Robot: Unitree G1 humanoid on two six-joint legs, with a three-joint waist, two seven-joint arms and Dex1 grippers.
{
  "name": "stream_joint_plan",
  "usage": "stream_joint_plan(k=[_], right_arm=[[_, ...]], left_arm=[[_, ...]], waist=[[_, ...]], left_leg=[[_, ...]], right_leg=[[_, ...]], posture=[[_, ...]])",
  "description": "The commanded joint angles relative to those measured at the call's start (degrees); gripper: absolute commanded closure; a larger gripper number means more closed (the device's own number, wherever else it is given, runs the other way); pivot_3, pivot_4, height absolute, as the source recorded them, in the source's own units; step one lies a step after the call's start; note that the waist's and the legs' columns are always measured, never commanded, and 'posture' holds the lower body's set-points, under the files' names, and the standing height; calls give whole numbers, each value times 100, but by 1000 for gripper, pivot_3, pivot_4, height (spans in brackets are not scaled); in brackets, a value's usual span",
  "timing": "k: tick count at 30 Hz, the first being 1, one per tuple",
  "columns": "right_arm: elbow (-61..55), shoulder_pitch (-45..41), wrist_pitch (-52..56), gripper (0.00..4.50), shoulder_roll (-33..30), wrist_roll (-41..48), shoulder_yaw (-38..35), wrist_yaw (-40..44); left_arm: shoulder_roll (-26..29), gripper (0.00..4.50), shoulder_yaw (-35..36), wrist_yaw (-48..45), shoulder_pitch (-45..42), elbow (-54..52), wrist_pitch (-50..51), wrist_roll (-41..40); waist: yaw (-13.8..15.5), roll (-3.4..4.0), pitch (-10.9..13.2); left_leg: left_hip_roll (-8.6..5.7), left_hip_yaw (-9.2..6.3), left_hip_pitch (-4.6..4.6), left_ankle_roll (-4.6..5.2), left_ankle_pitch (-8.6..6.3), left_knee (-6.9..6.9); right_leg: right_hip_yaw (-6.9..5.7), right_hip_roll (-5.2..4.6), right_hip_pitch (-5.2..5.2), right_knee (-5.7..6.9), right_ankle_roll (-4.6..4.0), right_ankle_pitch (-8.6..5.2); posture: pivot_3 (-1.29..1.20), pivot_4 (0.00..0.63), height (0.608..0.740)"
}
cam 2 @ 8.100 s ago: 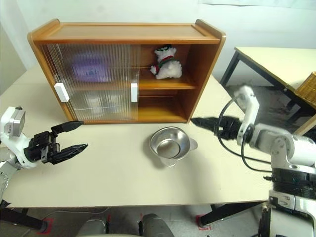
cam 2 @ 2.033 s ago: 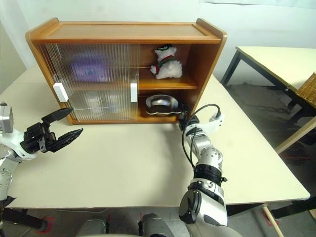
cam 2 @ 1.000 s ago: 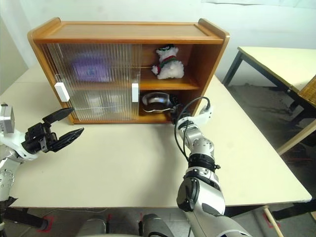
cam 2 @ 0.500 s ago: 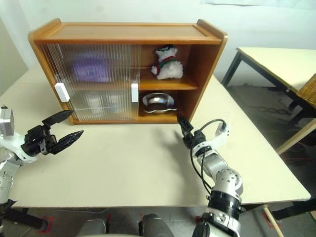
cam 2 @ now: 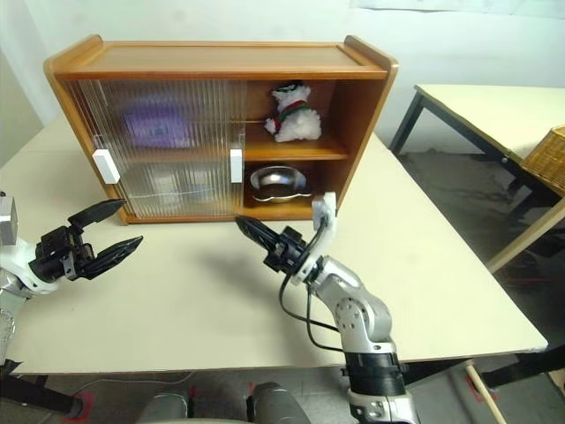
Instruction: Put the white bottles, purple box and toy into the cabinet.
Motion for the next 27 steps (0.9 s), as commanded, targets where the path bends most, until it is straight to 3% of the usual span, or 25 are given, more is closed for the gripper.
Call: stream_joint_plan(k=[1,15,21,27], right_arm=[[241,-472,-207,4443,155,-498,210,-399],[1744,-1803,-874,4443,1021,-1466,460,-1113],[2695,-2234,-1472,4443,802,-1652,88,-1087],[2869,-2278,-1638,4443,580,-1683,-219,-1212]], left_arm=[[-18,0,-22,34,41,-70,30,15],[-99,0,-127,93,-84,-22,-7,86],[-145,0,-136,103,-46,-21,-24,104],[-161,0,-146,95,-101,28,-36,116]], waist=[[11,0,0],[27,1,0],[86,1,0],[99,2,1]], left_leg=[[0,0,-1,0,0,-1],[18,-26,-12,0,-1,-19],[16,-48,-15,0,-1,-18],[19,-67,-23,0,-1,-20]], right_leg=[[0,-1,-2,0,-7,3],[-6,-5,-23,2,-84,33],[0,-12,-23,1,-93,30],[-12,-5,-26,2,-107,29]], posture=[[10,0,740],[29,0,740],[25,0,740],[21,0,740]])
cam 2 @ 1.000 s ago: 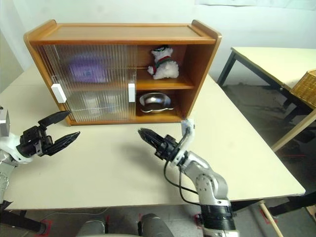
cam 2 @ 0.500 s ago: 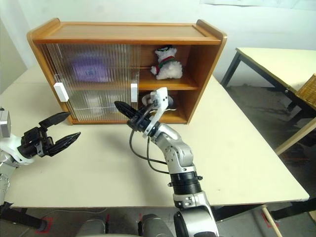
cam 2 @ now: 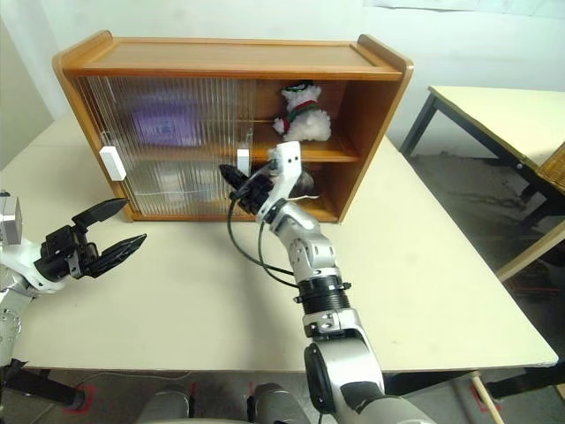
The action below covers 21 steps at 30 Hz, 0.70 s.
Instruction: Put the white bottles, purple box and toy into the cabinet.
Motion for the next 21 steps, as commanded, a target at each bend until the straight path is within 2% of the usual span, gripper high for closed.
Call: stream_joint_plan(k=[1,11,21], right_arm=[[92,-16,-154,4443,-56,-36,-240,-152],[30,106,-431,4443,-518,-195,-592,-501],[187,123,-991,4443,-718,-268,-845,-790]], left_arm=[[-22,0,-78,-11,-43,46,-35,84],[-57,0,-119,-83,-161,173,-47,110],[-75,0,-127,-163,-252,268,-55,149]], waist=[[0,0,0],[46,0,0],[51,6,4]], left_leg=[[1,-1,0,0,0,0],[-14,-23,0,-8,8,16],[-17,-38,-18,0,21,20]], right_leg=[[-1,4,1,0,0,0],[1,-2,16,0,41,2],[-1,-4,4,-1,60,16]], posture=[[17,0,740],[0,0,740],[-5,0,740]])
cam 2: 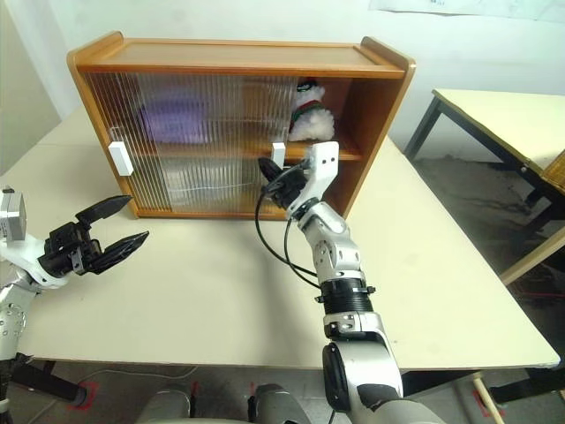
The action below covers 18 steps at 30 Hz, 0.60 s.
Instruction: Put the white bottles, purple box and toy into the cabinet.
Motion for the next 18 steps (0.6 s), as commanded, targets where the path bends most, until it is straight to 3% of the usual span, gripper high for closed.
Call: stream_joint_plan(k=[1,18], right_arm=[[41,-1,-255,4443,-242,-39,-433,-273],[370,234,-662,4443,-1017,-121,-896,-319]], left_arm=[[-1,0,-87,-51,-45,91,-34,68],[-4,0,-92,-138,-82,158,-49,93]], waist=[[0,0,0],[-23,1,1]], left_leg=[[0,0,0,0,0,0],[-3,0,1,1,3,3]], right_leg=[[0,0,0,0,0,0],[3,-3,1,-4,13,9]], posture=[[-6,0,740],[-22,0,740]])
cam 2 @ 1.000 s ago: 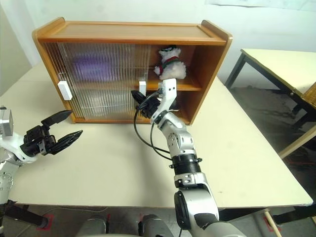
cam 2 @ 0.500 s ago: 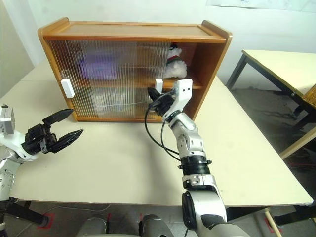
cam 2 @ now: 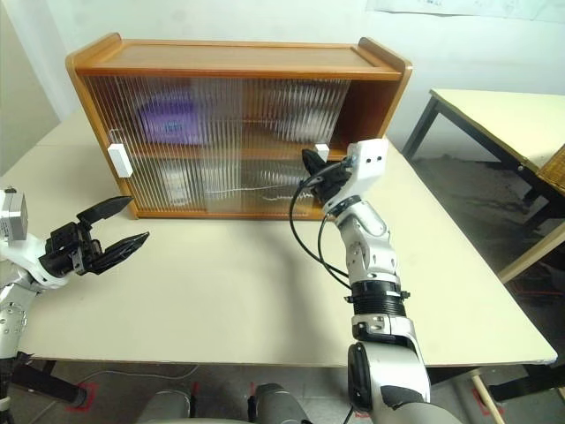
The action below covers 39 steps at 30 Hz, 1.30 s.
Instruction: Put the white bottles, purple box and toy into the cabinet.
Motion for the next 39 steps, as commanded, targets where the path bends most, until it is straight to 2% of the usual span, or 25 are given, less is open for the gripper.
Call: stream_joint_plan(k=[1,8,26,31,34,37,39], right_arm=[[280,53,-138,4443,-241,-41,-387,-225],[305,134,-283,4443,-278,-173,-430,-396],[254,240,-339,4443,-509,-290,-548,-620],[-345,325,-267,4443,-292,412,-505,142],[-744,500,-220,4443,-349,485,-307,605],[-1073,653,-145,3847,-367,563,-350,691],[-1435,803,-84,3153,-350,745,-327,908]], left_arm=[[-6,0,-87,-40,-24,69,-44,72],[-55,0,-143,-4,-21,47,-43,64],[-157,0,-250,36,-94,108,-74,94],[-108,0,-169,29,-71,143,-97,87],[-90,0,-137,33,-18,118,-99,79],[-79,0,-105,50,73,56,-99,66],[-58,0,-80,71,118,-8,-85,44]], waist=[[-2,0,0],[-88,2,1],[-73,2,2],[-73,3,2],[-82,3,2],[-86,3,2],[-81,3,2]], left_leg=[[0,0,-1,0,0,0],[2,5,0,0,0,-4],[-2,3,-8,0,0,-6],[-3,4,-13,0,0,-7],[-1,5,-20,0,-1,-12],[-1,5,-22,0,-2,-12],[-3,5,-24,1,-3,-12]], right_leg=[[1,-1,0,-2,1,0],[3,2,-3,-3,5,-2],[7,-2,1,-16,19,-6],[7,-1,-3,-17,23,-9],[4,8,-9,-17,22,-17],[3,12,-7,-16,25,-26],[5,15,-4,-16,28,-28]], posture=[[-22,0,740],[-25,0,740],[-29,0,740],[-19,0,740],[-16,0,740],[-13,0,740],[-13,0,740]])
